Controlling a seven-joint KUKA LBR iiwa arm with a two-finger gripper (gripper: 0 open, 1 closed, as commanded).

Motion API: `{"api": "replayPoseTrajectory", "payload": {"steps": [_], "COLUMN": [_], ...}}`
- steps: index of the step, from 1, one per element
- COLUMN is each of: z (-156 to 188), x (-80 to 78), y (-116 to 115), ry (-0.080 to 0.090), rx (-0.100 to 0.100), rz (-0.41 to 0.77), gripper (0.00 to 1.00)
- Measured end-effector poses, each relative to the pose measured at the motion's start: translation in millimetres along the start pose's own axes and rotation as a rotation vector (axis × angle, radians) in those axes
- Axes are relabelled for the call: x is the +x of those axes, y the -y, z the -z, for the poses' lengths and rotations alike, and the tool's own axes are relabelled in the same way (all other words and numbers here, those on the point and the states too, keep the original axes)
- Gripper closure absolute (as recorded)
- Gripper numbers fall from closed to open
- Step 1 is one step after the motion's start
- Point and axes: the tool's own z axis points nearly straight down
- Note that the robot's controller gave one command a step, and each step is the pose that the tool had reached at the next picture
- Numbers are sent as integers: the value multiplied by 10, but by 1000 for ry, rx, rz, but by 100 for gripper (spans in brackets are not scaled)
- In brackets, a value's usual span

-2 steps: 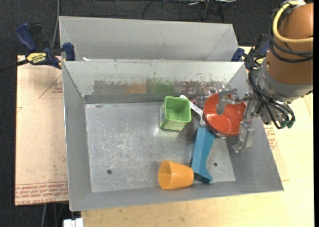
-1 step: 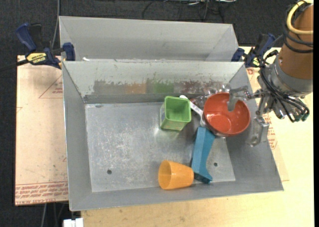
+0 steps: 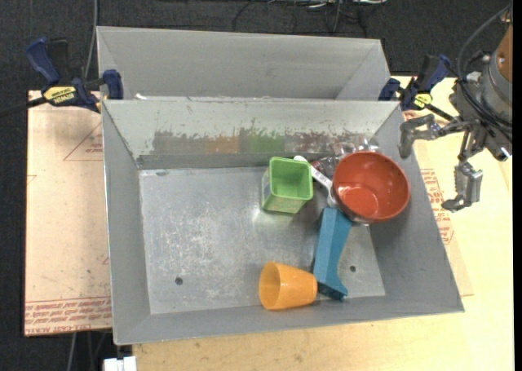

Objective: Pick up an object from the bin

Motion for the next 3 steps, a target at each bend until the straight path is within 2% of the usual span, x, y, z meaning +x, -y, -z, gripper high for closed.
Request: {"api": "replayPoseTrajectory", "payload": {"steps": [1,2,3], "z": [-16,-903,34], "x": [-266,-712,-384], "y": [-249,-748,-620], "ry": [5,4,13], "rx": [2,-4,4], "rz": [287,412,374], "gripper": [0,0,0]}}
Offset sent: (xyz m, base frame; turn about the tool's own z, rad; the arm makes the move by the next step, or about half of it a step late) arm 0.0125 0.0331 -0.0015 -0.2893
